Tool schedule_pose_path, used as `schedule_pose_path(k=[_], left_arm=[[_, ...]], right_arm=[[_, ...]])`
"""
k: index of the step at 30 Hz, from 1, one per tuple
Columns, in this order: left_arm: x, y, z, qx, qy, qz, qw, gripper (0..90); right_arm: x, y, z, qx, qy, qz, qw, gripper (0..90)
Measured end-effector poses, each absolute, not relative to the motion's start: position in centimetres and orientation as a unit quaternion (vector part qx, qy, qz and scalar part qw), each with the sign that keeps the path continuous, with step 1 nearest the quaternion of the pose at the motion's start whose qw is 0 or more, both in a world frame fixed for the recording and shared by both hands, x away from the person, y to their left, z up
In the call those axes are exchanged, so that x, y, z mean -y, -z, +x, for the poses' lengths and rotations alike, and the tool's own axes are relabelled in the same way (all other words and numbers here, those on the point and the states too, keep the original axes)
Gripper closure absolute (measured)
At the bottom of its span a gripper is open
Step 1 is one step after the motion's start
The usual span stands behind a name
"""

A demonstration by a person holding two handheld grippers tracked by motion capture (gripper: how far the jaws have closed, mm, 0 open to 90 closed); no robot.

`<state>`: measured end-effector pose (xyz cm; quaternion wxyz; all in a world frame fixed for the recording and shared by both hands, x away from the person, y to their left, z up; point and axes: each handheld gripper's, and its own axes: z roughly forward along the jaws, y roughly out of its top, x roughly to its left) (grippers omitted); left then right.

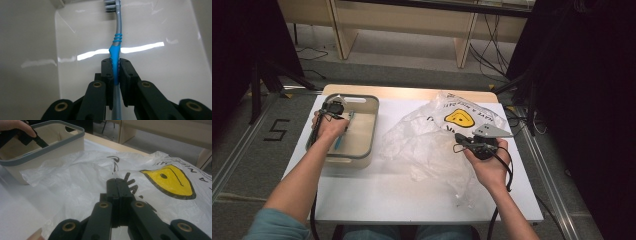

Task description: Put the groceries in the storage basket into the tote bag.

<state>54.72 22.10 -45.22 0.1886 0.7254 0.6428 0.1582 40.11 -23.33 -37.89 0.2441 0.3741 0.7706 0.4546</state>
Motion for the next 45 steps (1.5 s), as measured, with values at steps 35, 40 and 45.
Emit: schedule_pose_path(k=[35, 40, 45], left_arm=[[-22.9, 44.3, 54.2, -0.641, -0.173, 0.717, 0.212, 83.0], [-22.6, 44.0, 54.1, -0.638, -0.179, 0.716, 0.22, 83.1], [-22.7, 43.8, 54.0, -0.638, -0.184, 0.713, 0.224, 83.2]], right_arm=[[23.2, 37.9, 40.1, -0.771, -0.453, 0.374, 0.245, 90.0], [23.3, 37.9, 40.1, -0.769, -0.455, 0.375, 0.245, 90.0], [23.3, 37.9, 40.1, -0.77, -0.454, 0.375, 0.245, 90.0]])
